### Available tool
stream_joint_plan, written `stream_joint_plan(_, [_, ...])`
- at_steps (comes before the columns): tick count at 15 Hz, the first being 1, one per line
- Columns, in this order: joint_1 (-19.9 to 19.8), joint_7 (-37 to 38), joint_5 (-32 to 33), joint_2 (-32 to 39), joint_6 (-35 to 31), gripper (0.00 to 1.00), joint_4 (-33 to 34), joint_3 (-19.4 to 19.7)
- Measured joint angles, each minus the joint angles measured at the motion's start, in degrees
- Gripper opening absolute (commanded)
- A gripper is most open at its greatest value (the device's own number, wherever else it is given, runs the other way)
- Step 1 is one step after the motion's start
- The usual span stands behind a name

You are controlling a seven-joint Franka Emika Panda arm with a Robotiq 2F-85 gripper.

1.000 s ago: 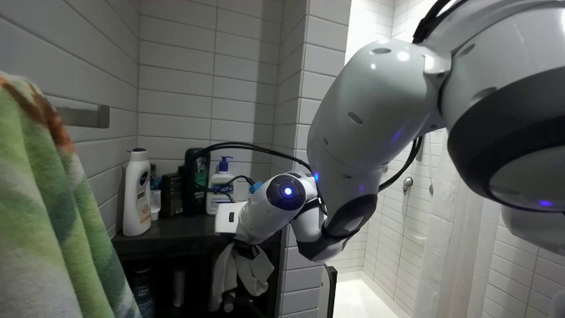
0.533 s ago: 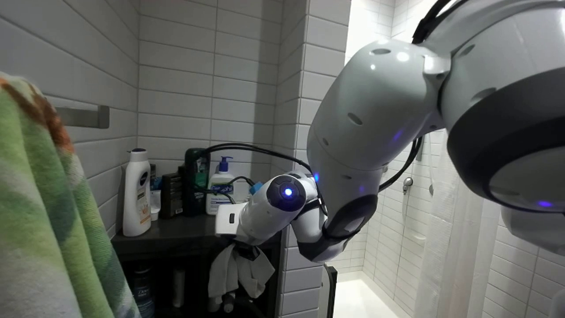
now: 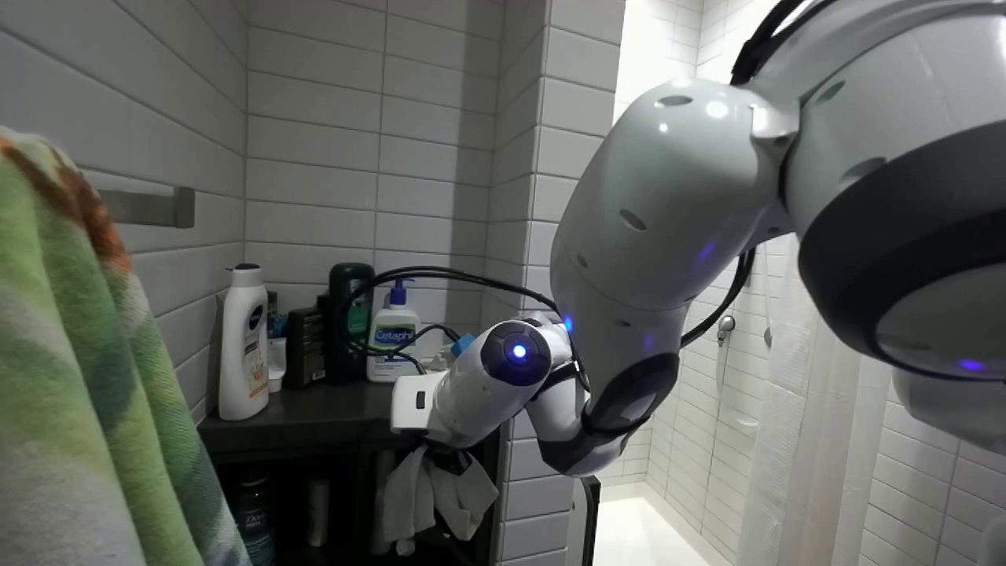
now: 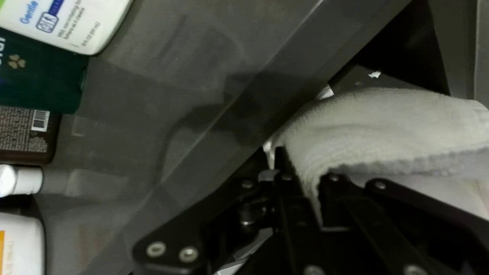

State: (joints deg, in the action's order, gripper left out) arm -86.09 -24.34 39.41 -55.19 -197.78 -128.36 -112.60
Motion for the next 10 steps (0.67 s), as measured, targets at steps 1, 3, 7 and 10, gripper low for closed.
stream_joint_plan(1, [0.0,0.0,0.0,0.0,0.0,0.02,-0.2,-0.2])
stream_joint_plan(3, [0.0,0.2,-0.1,0.0,0.0,0.02,-0.2,-0.4])
stream_joint_plan(7, [-0.6,1.7,-0.7,0.0,0.0,0.02,0.3,-1.1])
stream_joint_plan(10, [-1.7,2.6,-2.4,-0.1,0.0,0.02,0.9,-2.5])
